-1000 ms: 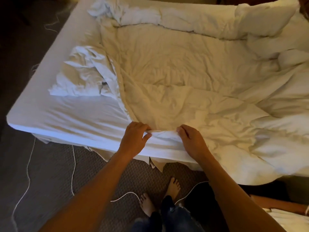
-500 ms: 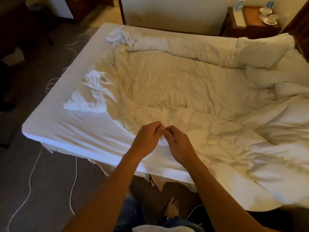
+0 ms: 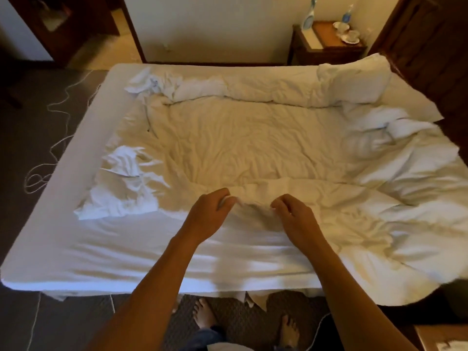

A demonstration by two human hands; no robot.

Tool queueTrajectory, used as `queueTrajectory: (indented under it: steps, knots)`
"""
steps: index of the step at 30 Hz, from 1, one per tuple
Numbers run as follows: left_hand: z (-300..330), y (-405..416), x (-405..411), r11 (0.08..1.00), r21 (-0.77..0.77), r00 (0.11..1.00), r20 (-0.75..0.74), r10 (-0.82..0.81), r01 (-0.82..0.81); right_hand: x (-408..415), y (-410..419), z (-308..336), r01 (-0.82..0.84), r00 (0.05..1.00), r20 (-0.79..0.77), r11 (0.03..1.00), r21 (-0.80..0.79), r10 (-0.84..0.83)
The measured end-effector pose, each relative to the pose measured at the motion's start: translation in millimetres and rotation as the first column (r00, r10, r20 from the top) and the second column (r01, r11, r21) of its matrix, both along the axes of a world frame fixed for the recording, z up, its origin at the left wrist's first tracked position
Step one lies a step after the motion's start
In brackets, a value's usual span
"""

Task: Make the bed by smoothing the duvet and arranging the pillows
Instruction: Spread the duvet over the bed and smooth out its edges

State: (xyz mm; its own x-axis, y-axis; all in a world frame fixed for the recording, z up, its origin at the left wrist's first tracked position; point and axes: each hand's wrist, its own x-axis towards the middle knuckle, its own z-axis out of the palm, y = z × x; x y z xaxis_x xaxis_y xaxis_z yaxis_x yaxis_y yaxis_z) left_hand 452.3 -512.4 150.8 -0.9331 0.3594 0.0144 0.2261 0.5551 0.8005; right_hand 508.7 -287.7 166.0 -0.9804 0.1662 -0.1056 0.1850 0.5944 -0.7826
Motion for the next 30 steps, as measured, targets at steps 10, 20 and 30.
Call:
queueTrajectory:
  steps: [10, 20, 30]
  knots:
    - [25.4, -36.4, -35.1, 0.993, -0.040, 0.993, 0.044, -0.113, 0.115, -9.4, -91.9, 16.7, -0.020, 0.999, -0.046, 1.000, -0.006, 0.019]
    - [32.0, -140.5, -76.4, 0.983, -0.169, 0.993, -0.108, 0.051, -0.069, -44.4, -99.7, 18.6, 0.182, 0.979, -0.089, 0.983, -0.032, -0.184]
    - [57.5, -138.8, -77.2, 0.967, -0.033, 0.968, -0.025, 0.251, -0.252, -98.5, -210.4, 18.1, -0.278, 0.949, -0.159, 0.960, -0.018, 0.272]
